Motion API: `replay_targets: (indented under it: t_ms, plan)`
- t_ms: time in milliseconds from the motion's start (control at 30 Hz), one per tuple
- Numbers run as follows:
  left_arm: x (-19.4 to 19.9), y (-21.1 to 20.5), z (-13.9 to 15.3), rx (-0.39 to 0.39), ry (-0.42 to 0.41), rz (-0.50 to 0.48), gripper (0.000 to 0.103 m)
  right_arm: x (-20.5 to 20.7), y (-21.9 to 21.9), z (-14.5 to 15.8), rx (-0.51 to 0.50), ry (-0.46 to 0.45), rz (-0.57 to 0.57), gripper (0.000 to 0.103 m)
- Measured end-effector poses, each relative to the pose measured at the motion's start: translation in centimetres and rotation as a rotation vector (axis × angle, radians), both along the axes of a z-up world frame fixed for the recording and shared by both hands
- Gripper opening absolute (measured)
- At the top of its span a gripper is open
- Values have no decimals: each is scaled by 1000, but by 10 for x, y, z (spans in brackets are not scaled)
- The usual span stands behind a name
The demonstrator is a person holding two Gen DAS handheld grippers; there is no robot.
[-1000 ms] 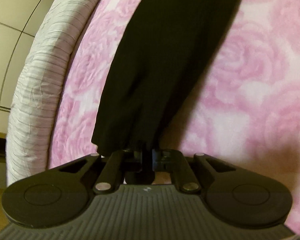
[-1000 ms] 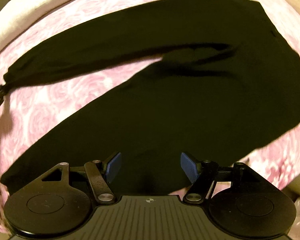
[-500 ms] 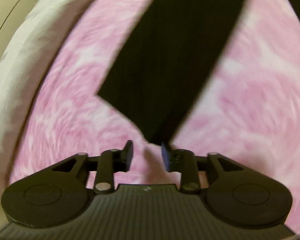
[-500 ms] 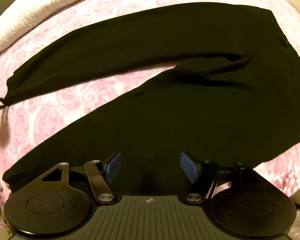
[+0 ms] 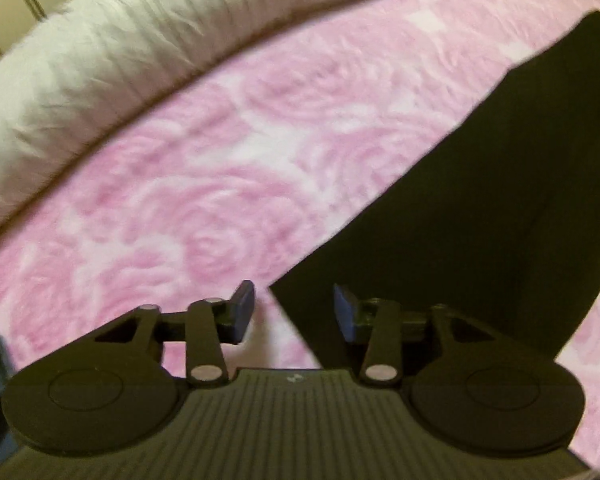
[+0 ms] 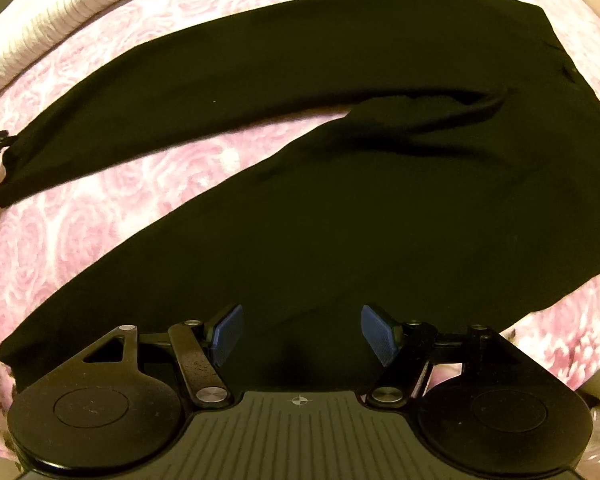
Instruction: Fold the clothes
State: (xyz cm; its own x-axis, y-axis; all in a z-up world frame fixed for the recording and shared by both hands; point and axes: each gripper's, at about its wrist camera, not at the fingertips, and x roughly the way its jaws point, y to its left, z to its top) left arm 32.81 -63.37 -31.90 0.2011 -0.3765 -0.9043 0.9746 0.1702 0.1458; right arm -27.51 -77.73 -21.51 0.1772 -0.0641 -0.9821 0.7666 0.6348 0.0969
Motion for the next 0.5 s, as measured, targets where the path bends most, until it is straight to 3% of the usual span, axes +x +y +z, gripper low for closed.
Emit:
replay_targets:
  t_ms: [67,100,167,300,367,500]
  plan:
    - [2,-4,-2,-15,-37,3,10,-2,-1,-1,0,7,-12,69]
    - [4,-6,0,-35,-78,8,10,-3,-2,-2,0,10,-18,69]
    - [15,-13,1,-58,-78,42,10,-6,-4,-5,7,17,-28,69]
    - [21,-21,-5,-44,-102,38,17,-6,-8,-12,19,25,-35,69]
    - [21,-15,-2,-54,-144,70,32,-5,-9,-14,23,21,-34,69]
    - [21,12,19,-84,-210,155,27,1,-8,-10,21,-2,-8,69]
